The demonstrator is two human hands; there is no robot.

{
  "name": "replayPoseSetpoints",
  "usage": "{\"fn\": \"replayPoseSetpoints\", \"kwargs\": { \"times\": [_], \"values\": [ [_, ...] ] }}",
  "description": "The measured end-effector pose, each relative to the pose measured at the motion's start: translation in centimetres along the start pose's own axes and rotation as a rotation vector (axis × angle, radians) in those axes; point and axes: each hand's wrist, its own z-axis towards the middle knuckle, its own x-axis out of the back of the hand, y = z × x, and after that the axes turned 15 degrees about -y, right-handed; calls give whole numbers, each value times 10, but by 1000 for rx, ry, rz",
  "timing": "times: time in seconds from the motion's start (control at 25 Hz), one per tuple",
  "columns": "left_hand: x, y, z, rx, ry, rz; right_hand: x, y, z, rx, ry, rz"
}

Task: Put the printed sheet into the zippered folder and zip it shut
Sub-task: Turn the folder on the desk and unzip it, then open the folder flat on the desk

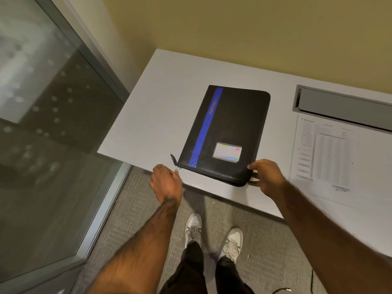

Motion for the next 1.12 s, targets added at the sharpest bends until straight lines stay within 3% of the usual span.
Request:
{"fn": "replayPoseSetpoints", "kwargs": {
  "times": [0.24, 0.48, 0.6, 0.76, 0.88, 1.12],
  "values": [
    [14, -12, 5, -110, -4, 83, -8, -10, -13, 16, 20, -37],
    [19, 14, 5, -502, -360, -18, -40, -38, -39, 145, 80, -215],
    [20, 29, 13, -511, -436, -136, -69, -58, -54, 341, 64, -417],
    [32, 38, 22, -431, -486, -262, -115, -82, -73, 535, -159, -603],
    [41, 28, 35, -403, -443, -367, -128, -79, -54, 472, -260, -610],
    [56, 24, 46, -166, -428, -735, -81, -8, 11, 96, -154, -1144]
  ]
}}
